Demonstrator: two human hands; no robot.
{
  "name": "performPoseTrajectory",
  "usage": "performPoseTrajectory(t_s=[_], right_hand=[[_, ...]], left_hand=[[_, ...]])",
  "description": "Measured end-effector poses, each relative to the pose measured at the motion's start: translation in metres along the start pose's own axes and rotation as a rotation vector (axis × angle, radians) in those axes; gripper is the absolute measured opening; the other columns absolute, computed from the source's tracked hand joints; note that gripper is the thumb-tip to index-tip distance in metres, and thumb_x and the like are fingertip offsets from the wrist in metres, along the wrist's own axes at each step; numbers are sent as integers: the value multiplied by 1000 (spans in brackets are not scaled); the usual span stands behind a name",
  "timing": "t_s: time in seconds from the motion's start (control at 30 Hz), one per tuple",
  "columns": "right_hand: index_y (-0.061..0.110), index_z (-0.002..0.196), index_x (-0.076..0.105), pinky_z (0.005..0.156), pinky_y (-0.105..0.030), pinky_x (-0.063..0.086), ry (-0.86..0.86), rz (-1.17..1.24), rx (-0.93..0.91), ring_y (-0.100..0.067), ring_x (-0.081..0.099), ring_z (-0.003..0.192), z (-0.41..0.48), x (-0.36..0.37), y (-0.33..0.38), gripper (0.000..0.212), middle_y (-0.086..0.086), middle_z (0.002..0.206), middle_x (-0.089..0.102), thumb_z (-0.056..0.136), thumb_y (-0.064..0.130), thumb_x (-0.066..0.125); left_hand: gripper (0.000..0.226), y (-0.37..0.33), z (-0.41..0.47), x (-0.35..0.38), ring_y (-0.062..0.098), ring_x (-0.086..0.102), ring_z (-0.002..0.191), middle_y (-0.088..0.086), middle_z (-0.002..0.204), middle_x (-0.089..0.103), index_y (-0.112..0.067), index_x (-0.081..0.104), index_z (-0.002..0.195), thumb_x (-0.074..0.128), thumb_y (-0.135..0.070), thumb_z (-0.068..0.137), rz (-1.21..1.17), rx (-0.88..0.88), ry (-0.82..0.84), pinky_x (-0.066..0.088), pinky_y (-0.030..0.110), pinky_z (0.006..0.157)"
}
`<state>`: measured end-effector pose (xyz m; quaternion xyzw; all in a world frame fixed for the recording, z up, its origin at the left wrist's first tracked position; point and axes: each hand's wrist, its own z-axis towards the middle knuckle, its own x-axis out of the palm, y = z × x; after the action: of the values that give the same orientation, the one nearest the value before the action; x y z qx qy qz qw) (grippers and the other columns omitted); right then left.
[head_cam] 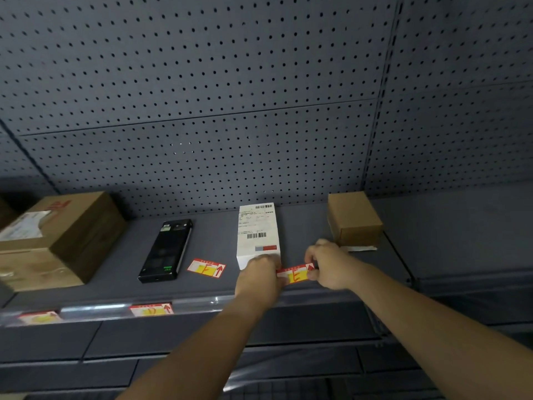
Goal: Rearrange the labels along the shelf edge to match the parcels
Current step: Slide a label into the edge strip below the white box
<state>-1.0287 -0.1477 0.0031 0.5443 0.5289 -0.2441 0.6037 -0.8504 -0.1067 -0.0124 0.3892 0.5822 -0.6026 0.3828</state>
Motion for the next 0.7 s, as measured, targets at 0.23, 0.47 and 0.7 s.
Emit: performPoseTrajectory(t_s=[0.23, 0.47, 0.7], right_hand=[[25, 95, 62, 81, -32, 56, -75, 157, -31, -13, 63, 87, -9, -3, -4, 14, 1, 98, 68, 88, 19, 73], [28, 85, 64, 70, -21, 50, -134, 296, -66, -5, 64, 78, -20, -13, -3, 12, 9, 83, 68, 89, 19, 72], [28, 86, 64, 73, -24, 53, -152, 308, -114, -7, 65, 78, -31, -16, 17, 14, 8, 83, 69, 89, 17, 71]], left_hand=[[19, -1, 0, 1, 23, 62, 88, 5, 100, 66, -19, 60, 99, 69, -18, 83, -55, 5, -44, 52, 34, 76], [17, 6, -14, -6, 23, 61, 94, 5, 108, 66, -19, 62, 107, 60, -14, 91, -148, 32, -154, 52, 35, 83], [14, 41, -51, -26, 20, 56, 87, 2, 95, 63, -16, 62, 93, 71, -15, 82, -77, 106, -286, 48, 32, 74]])
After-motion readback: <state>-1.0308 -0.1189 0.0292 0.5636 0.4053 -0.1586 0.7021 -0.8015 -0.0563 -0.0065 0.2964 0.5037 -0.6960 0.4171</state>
